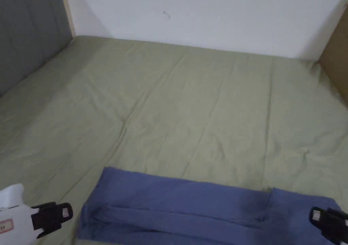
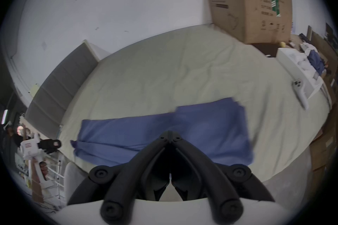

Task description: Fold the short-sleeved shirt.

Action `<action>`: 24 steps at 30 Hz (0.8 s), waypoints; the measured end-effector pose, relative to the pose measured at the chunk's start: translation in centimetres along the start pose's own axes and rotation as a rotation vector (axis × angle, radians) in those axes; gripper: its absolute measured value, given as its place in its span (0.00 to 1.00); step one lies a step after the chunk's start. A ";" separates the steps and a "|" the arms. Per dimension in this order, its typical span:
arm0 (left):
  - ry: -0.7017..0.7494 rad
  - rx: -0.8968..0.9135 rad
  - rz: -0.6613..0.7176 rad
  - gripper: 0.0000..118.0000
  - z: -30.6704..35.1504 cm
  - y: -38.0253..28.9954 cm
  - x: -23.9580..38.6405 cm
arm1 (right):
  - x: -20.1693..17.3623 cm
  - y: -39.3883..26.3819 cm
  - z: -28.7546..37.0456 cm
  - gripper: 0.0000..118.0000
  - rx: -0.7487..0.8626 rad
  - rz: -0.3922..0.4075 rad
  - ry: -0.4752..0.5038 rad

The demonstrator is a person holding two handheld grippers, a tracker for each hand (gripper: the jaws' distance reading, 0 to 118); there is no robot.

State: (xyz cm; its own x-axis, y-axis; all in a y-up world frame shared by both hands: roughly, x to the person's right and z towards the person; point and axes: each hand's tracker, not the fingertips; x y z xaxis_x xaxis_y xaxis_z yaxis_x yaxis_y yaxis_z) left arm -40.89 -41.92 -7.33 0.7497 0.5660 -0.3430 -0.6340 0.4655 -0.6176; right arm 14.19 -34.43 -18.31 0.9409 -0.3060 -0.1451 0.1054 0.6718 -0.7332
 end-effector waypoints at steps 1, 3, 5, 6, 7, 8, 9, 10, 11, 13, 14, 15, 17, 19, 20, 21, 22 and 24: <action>0.004 -0.011 0.010 0.01 -0.2 -0.3 -0.1 | -0.6 -0.3 -0.6 0.00 -0.023 0.015 0.022; -0.028 -0.020 0.047 0.02 -0.8 -0.7 -0.7 | -2.9 -1.2 -1.4 0.00 -0.050 0.079 0.047; -0.076 -0.061 0.124 0.28 -1.9 -0.7 -1.3 | -3.5 -1.6 -2.7 0.00 -0.081 0.093 0.082; -0.122 -0.074 0.164 0.65 -2.5 -0.8 -1.7 | -4.0 -1.8 -3.3 0.00 -0.095 0.082 0.097; -0.163 -0.074 0.198 0.87 -3.2 -0.9 -2.0 | -4.4 -1.9 -3.7 0.00 -0.102 0.068 0.105; -0.212 -0.082 0.240 0.87 -4.2 -1.1 -2.5 | -4.8 -2.0 -4.2 0.00 -0.113 0.058 0.120; -0.227 -0.111 0.282 0.92 -5.1 -1.2 -2.8 | -4.6 -2.0 -4.9 0.00 -0.123 0.043 0.128; -0.214 -0.107 0.328 0.97 -5.5 -1.3 -2.9 | -4.9 -2.0 -5.3 0.00 -0.131 0.032 0.133; -0.225 -0.096 0.359 0.97 -6.0 -1.3 -3.2 | -5.1 -2.0 -5.4 0.00 -0.134 0.029 0.145; -0.209 -0.111 0.396 0.97 -7.1 -1.3 -3.9 | -5.6 -2.0 -5.8 0.00 -0.140 0.031 0.154; -0.217 -0.123 0.413 0.97 -7.9 -1.3 -4.3 | -5.8 -1.9 -6.0 0.00 -0.145 0.038 0.157; -0.225 -0.132 0.434 0.97 -8.3 -1.3 -4.6 | -6.0 -1.7 -6.2 0.00 -0.151 0.050 0.156; -0.257 -0.126 0.460 0.97 -8.5 -1.0 -4.8 | -6.5 -1.6 -6.4 0.00 -0.159 0.064 0.154; -0.295 -0.135 0.483 0.97 -9.0 -0.6 -5.2 | -6.5 -1.3 -6.6 0.00 -0.161 0.065 0.156; -0.322 -0.139 0.501 0.97 -9.4 -0.3 -5.4 | -6.5 -1.2 -6.8 0.00 -0.164 0.059 0.164; -0.361 -0.138 0.523 0.97 -9.8 -0.2 -5.6 | -6.7 -1.3 -6.9 0.00 -0.167 0.053 0.171; -0.400 -0.145 0.545 0.97 -10.4 -0.1 -5.6 | -6.8 -1.2 -7.1 0.00 -0.167 0.046 0.173; -0.458 -0.161 0.562 0.95 -11.6 -0.2 -5.3 | -6.8 -1.1 -7.5 0.00 -0.171 0.040 0.171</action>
State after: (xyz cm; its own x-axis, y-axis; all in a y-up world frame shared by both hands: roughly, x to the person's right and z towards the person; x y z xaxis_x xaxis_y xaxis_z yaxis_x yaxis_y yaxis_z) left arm -42.54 -52.90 -13.62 0.1439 0.9331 -0.3295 -0.8367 -0.0631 -0.5440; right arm 5.22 -38.17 -21.46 0.8735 -0.4011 -0.2758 -0.0005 0.5659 -0.8245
